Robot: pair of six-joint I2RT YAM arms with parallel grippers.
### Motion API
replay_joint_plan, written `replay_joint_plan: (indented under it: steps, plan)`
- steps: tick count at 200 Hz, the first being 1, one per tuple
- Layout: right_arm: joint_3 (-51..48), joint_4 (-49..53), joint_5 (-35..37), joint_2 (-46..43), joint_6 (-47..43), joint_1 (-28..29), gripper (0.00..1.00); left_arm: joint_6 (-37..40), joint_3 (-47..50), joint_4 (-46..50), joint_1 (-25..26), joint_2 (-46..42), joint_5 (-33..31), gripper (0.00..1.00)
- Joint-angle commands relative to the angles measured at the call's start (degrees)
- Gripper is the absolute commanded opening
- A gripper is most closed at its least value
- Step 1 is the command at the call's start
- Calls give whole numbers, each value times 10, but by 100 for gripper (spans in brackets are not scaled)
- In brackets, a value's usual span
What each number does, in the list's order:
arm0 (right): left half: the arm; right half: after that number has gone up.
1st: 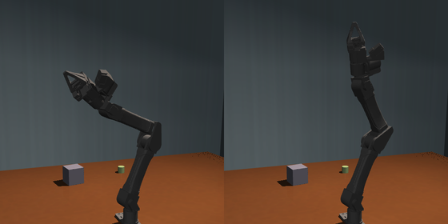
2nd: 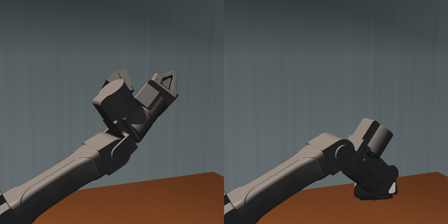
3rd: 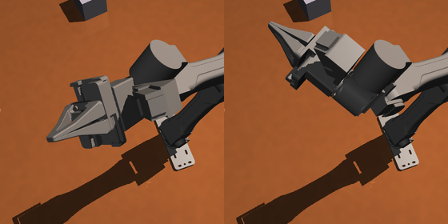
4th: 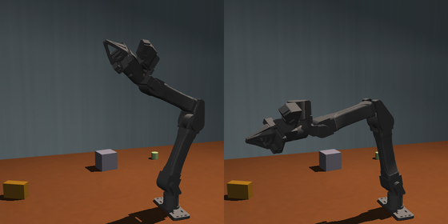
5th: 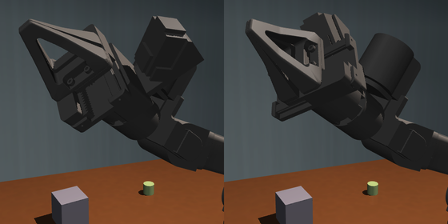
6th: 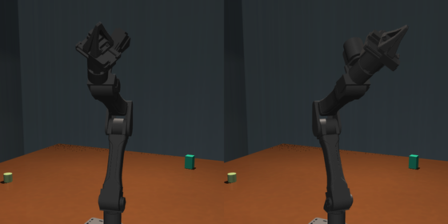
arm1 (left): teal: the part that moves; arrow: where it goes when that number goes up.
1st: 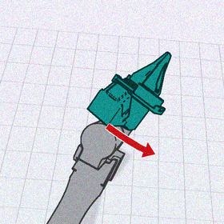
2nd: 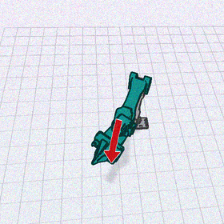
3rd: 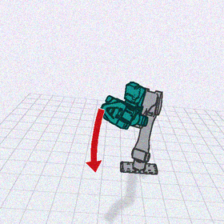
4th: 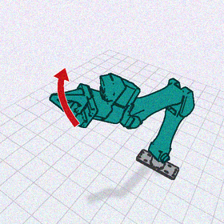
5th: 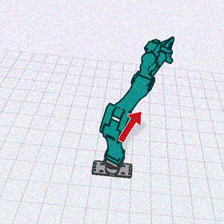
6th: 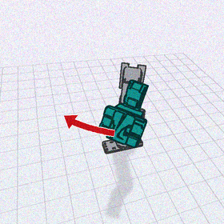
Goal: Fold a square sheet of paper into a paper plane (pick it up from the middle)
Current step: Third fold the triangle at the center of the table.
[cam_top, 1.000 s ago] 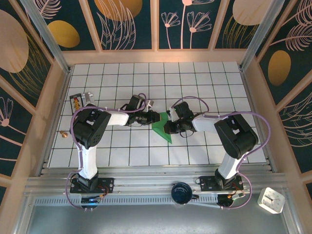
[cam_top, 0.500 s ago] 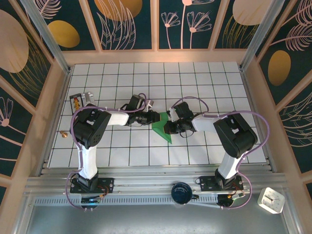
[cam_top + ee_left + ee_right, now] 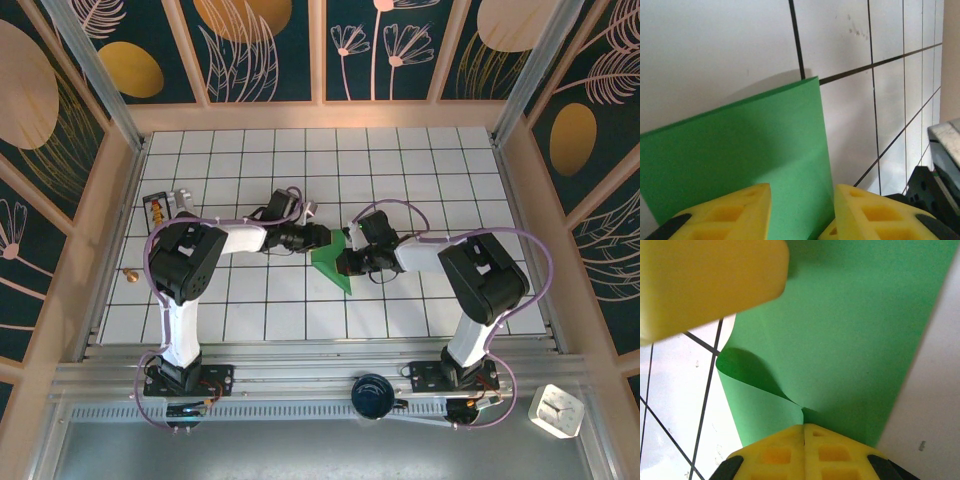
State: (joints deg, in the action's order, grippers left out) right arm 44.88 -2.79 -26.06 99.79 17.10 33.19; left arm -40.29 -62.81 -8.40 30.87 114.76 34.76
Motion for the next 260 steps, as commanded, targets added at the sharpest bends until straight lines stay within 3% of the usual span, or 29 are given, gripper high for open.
replay_joint_plan:
  steps: [1,24,45,96,123,260]
  plan:
    - [-31,42,33,17,9,-2,5,6,-23,26,2,-27,-18,40]
    - [-35,41,34,17,13,-2,5,-7,-2,20,2,-69,-48,41]
    - [-33,42,30,20,17,-2,5,-48,73,-26,6,-126,-70,39]
    - [-32,47,22,25,26,-4,4,-94,202,-84,66,-193,-57,8]
    - [-35,47,22,29,40,-4,3,-117,220,-110,91,-191,-32,0]
    - [-43,-32,37,34,179,11,1,-161,236,-159,106,-171,-23,0]
